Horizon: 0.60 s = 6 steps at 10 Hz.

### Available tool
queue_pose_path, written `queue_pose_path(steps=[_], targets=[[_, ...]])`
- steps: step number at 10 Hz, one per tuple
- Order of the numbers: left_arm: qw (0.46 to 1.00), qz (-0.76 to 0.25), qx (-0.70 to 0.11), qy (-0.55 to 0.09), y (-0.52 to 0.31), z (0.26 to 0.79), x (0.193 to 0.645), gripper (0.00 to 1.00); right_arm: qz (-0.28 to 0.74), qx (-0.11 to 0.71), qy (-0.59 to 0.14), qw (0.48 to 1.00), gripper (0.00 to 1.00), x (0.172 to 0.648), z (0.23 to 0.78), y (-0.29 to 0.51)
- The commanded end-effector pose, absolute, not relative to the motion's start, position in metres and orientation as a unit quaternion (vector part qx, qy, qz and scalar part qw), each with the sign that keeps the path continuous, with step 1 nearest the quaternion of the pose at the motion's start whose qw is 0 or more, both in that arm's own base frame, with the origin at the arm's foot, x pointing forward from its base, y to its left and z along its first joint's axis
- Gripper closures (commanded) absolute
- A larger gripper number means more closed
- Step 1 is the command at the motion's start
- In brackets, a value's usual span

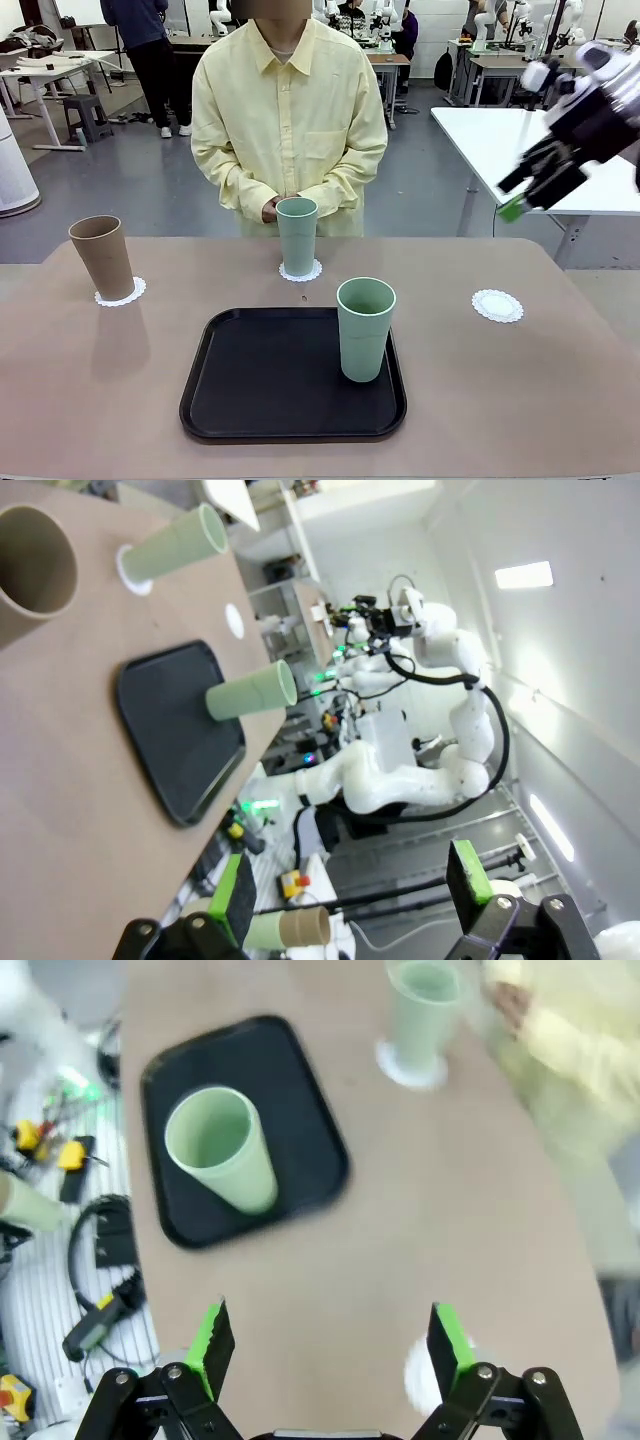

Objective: Place coasters on the table and set cups on them.
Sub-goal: Take one Reusable plastic cup from the Flat Tray and place it on a coaster set by the human.

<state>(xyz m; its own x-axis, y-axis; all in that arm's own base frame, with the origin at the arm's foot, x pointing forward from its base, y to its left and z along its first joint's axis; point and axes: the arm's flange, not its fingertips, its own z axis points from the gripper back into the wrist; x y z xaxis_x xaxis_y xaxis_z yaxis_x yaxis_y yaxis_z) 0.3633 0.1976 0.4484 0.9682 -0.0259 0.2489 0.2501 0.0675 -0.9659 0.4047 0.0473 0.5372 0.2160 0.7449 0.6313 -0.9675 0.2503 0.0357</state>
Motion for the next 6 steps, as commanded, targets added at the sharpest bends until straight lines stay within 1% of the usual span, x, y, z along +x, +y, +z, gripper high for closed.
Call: queue_pose_path(steps=[1, 2, 4, 5, 6], targets=[[0.725, -0.094, -0.677, -0.086, 0.199, 0.449, 0.362, 0.00, 0.596, 0.344, -0.240, 0.685, 0.00, 0.426, 0.507, 0.042], [0.725, -0.094, -0.677, -0.086, 0.199, 0.449, 0.362, 0.00, 0.598, 0.370, -0.241, 0.669, 0.00, 0.428, 0.496, 0.041], [0.725, -0.094, -0.677, -0.086, 0.199, 0.449, 0.362, 0.00, 0.624, 0.357, -0.228, 0.657, 0.00, 0.425, 0.488, 0.046], [0.725, -0.094, -0.677, -0.086, 0.199, 0.449, 0.362, 0.00, 0.601, 0.359, -0.260, 0.665, 0.00, 0.417, 0.486, 0.055], [0.725, -0.094, -0.677, -0.086, 0.199, 0.449, 0.362, 0.00, 0.601, 0.359, -0.260, 0.665, 0.00, 0.417, 0.486, 0.055]])
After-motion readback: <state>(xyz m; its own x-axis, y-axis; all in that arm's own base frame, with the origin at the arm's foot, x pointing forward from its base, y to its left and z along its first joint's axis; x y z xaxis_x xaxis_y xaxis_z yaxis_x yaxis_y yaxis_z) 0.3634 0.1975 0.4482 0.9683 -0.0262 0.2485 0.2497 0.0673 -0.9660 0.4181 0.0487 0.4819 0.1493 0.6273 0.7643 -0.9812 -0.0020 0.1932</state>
